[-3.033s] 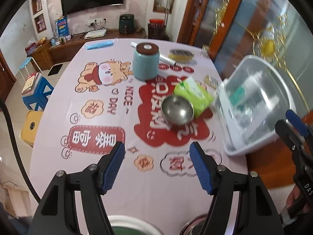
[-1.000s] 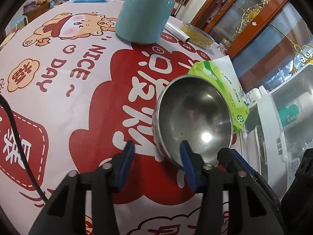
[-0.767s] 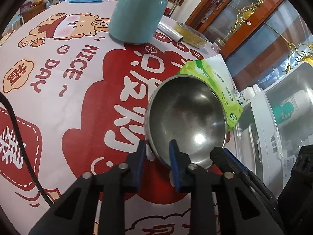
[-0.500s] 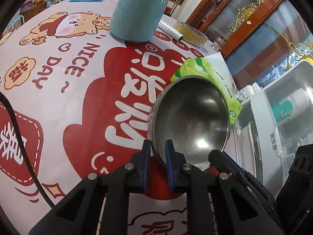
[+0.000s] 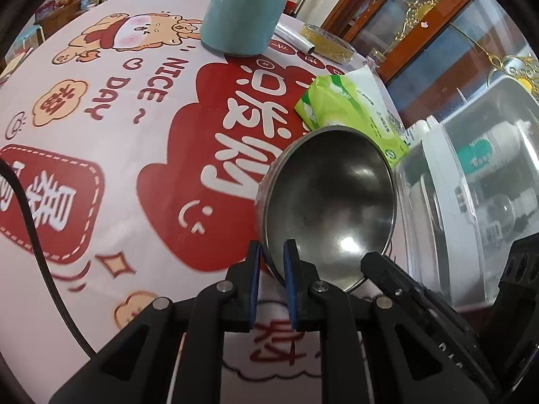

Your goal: Organize plates and bowls

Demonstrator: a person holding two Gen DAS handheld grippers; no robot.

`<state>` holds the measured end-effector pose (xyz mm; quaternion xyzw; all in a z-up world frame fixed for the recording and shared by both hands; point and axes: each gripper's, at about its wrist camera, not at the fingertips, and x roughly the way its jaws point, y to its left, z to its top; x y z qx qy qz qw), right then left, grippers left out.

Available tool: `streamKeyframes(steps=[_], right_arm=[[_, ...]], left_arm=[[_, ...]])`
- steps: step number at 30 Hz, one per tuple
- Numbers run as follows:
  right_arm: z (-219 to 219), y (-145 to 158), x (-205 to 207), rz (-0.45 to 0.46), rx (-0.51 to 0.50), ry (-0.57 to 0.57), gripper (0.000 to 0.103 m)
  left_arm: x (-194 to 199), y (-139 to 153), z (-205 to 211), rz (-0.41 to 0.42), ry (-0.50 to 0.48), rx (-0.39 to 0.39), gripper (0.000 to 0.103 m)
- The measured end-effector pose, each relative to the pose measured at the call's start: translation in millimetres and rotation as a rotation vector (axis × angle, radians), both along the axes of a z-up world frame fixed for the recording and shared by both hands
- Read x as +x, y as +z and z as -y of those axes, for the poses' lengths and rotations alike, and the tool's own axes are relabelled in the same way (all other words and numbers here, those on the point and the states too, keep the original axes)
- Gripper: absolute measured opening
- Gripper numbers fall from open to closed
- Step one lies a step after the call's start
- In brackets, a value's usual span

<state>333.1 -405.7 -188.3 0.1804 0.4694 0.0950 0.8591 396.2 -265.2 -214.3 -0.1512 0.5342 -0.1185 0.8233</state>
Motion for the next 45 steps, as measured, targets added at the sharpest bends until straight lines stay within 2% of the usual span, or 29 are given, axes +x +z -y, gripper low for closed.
streamKeyframes(steps=[12, 27, 36, 45], right_arm=[[-0.1, 37.6, -42.6, 0.028, 0.071, 0.008, 0.009], [-6.7, 86.7, -126.4, 0.095, 0.072, 0.002, 0.009], [-6.7, 99.9, -173.2, 0.108, 0.063, -0.005, 0.009], [-5.2, 102.6, -218.4, 0.096, 0.037, -0.035, 0.009]], left_arm=[[-51.9, 44.2, -10.8, 0.038, -0.012, 0.023, 0.013], [-135.1, 94.4, -23.3, 0.110, -0.050, 0.004, 0.013], [-183.4, 109.8, -26.4, 0.127, -0.083, 0.001, 0.013], [-226.4, 112.9, -22.9, 0.111, -0.132, 0.000, 0.013]])
